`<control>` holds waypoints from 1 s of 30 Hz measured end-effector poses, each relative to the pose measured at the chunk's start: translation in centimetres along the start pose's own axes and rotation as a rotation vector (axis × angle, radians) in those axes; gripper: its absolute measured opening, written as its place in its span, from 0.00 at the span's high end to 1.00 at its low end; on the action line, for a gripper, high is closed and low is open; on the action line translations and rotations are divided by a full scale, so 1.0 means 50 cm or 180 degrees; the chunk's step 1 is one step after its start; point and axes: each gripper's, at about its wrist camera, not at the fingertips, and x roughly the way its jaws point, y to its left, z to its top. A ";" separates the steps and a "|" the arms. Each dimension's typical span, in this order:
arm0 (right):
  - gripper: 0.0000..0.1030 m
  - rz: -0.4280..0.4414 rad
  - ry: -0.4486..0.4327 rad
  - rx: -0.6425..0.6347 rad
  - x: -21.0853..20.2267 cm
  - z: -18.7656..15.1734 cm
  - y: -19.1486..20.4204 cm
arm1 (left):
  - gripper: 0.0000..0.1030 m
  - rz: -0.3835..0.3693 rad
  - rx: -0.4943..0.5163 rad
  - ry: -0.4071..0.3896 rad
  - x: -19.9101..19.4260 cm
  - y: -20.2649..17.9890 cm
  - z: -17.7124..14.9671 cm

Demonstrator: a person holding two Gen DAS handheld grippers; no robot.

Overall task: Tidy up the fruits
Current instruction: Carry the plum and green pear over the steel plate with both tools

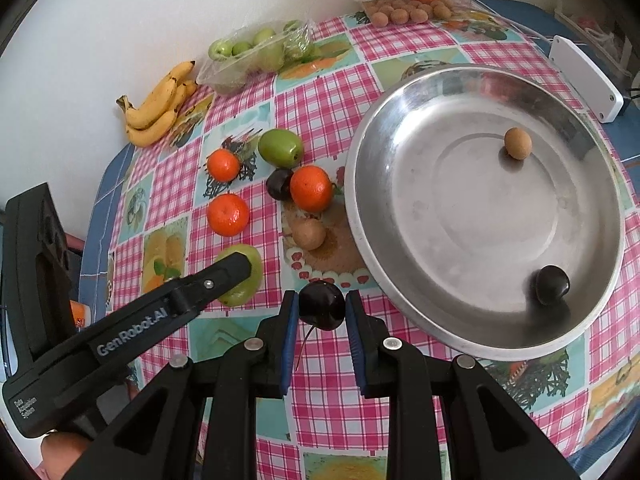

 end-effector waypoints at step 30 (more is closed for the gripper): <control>0.76 -0.0412 -0.0477 0.1029 -0.106 0.026 -0.247 | 0.61 -0.0175 0.0947 0.0289 0.063 -0.283 -0.030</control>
